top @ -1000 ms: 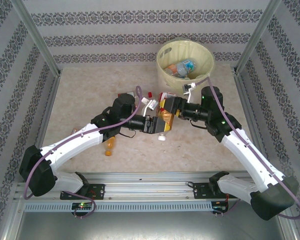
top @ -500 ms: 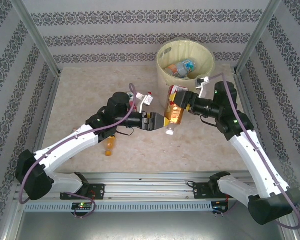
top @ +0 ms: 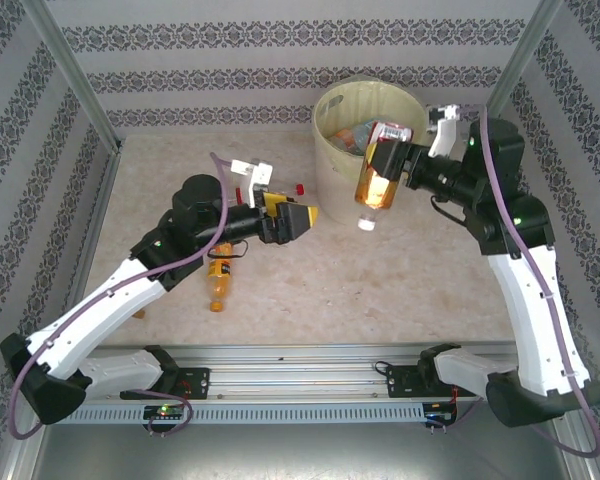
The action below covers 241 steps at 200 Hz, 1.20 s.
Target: Put the plastic bottles in the bin
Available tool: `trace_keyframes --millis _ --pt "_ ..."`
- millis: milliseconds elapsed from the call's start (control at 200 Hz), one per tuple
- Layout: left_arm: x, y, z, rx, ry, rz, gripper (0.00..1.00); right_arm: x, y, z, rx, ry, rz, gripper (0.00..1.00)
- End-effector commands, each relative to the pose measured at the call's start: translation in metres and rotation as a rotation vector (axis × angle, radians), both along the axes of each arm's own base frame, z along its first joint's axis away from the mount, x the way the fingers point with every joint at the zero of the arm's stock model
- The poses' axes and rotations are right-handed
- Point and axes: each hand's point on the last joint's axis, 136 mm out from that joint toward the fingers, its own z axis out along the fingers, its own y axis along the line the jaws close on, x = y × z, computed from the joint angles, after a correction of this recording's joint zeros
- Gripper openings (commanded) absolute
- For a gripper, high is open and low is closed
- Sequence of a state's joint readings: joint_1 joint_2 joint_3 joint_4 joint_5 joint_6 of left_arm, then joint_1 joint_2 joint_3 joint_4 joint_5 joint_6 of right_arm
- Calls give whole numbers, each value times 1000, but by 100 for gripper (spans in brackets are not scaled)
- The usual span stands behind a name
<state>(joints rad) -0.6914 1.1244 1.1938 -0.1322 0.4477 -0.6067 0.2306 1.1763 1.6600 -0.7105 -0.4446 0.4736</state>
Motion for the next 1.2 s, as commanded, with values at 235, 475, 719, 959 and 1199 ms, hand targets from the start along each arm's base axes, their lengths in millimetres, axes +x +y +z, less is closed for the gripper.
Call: trace_keyframes --millis 235,475,719,959,1199 --pt "-1 53 13 173 -137 195 100 77 -42 34 -299 -109 -249 70" --pt "-9 68 23 170 -188 235 100 137 -56 28 -409 -72 -356 70" --pt "-10 77 18 192 -174 268 100 185 -66 -1 -408 9 -419 70" --pt "-11 87 8 241 -159 300 100 210 -71 -44 -411 116 -413 69" --pt "-7 88 -5 267 -130 312 100 225 -71 -81 -431 195 -388 70"
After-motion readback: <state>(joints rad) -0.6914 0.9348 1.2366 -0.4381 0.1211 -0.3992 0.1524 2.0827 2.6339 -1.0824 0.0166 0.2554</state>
